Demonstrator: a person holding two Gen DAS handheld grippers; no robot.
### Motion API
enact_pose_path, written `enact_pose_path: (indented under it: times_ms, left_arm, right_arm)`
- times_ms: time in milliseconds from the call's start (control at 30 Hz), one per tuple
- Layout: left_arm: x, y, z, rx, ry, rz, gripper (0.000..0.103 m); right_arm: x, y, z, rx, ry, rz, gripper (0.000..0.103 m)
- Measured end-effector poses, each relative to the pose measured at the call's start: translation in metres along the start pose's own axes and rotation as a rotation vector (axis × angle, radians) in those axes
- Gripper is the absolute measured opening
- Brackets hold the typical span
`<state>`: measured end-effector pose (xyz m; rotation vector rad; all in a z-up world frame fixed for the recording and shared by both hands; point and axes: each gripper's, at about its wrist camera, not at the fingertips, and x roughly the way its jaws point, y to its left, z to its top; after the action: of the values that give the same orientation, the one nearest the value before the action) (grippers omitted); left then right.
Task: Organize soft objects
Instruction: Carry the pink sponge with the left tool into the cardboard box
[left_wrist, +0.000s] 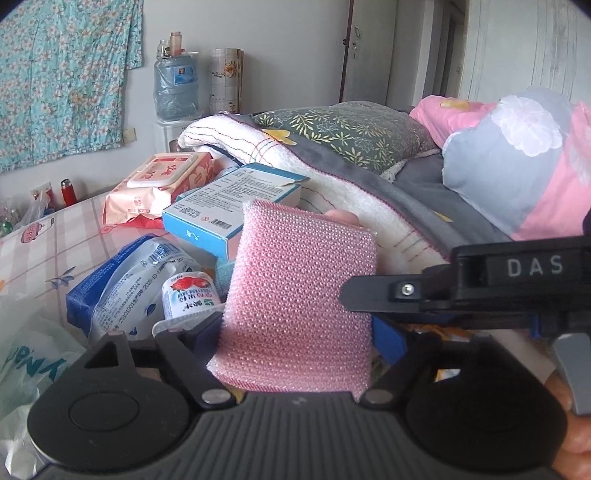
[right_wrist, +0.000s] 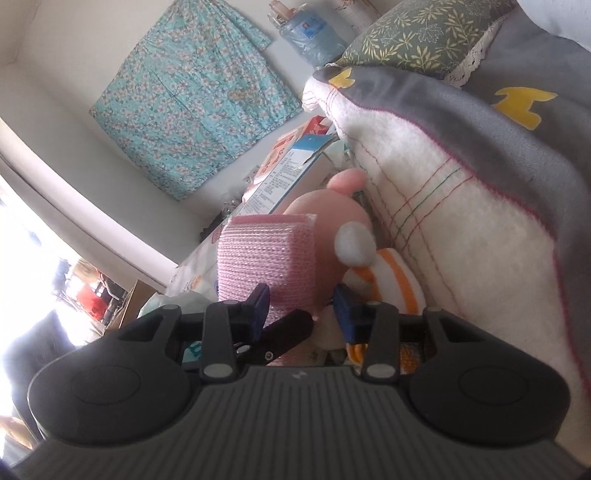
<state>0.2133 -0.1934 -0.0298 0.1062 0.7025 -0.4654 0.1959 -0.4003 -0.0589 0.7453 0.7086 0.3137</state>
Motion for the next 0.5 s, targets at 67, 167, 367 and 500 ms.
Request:
enact_pose_path:
  times_ms: [67, 167, 367, 500]
  left_arm:
    - [-0.007, -0.003, -0.001, 0.006, -0.002, -0.014, 0.085]
    - [-0.022, -0.006, -0.002, 0.027, -0.028, 0.013, 0.085]
    - [-0.063, 0.004, -0.001, -0.012, -0.069, 0.012, 0.084]
    - [-0.108, 0.021, -0.003, -0.038, -0.125, 0.041, 0.084]
  right_arm:
    - [-0.002, 0.006, -0.002, -0.007, 0.005, 0.009, 0.038]
    - [-0.007, 0.021, -0.005, -0.038, -0.001, 0.005, 0.038]
    - [-0.025, 0.053, -0.011, -0.073, -0.012, 0.022, 0.039]
    - [-0.039, 0.094, -0.018, -0.147, -0.019, 0.047, 0.04]
